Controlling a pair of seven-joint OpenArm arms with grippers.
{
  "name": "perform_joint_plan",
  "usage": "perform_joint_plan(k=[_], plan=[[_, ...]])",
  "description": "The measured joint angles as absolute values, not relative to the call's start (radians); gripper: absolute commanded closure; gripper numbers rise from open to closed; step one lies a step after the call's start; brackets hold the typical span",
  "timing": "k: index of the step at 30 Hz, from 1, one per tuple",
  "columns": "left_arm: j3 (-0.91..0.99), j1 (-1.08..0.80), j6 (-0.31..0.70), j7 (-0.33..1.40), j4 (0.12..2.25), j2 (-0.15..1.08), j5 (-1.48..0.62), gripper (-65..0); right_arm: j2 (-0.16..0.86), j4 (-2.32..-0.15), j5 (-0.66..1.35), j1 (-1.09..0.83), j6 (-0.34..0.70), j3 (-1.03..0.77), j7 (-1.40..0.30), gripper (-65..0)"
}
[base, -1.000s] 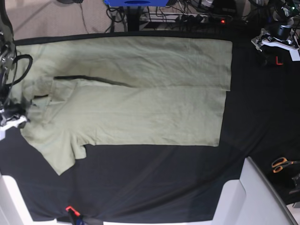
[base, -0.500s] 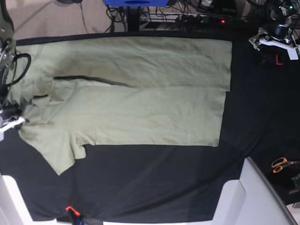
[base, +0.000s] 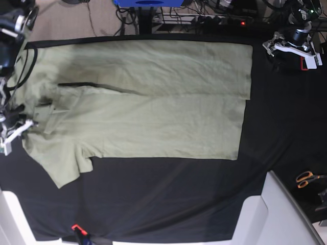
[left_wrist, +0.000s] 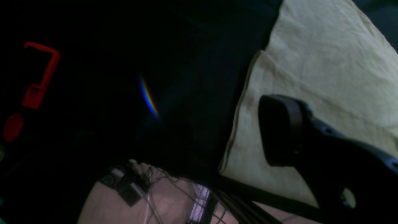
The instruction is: Fold the T-shirt properly
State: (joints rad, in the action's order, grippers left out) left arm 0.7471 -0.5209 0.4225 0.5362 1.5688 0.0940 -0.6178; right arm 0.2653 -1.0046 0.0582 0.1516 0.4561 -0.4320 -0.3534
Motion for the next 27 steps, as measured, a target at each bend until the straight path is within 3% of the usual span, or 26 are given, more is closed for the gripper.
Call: perform_joint_plan(k=[9,20,27], plan=[[0.651,-0.487,0.422,0.54,1.568,0.118,-0.615,-57.8,0.185,-1.299,0.065,0.002,0.461,-0.432,-0.498,-0.2],[0.601,-0.449,0.423,0.536,1.566,0.145,-0.615,-57.8,0.164,-1.369,0.066,-0.105,0.464,-0.432,-0.57,-2.3],[0.601,-0.45,0.423,0.536,1.566,0.145,-0.615,-57.8,0.162,-1.42,0.064,-0.116,0.464,-0.432,-0.573,-34.8]])
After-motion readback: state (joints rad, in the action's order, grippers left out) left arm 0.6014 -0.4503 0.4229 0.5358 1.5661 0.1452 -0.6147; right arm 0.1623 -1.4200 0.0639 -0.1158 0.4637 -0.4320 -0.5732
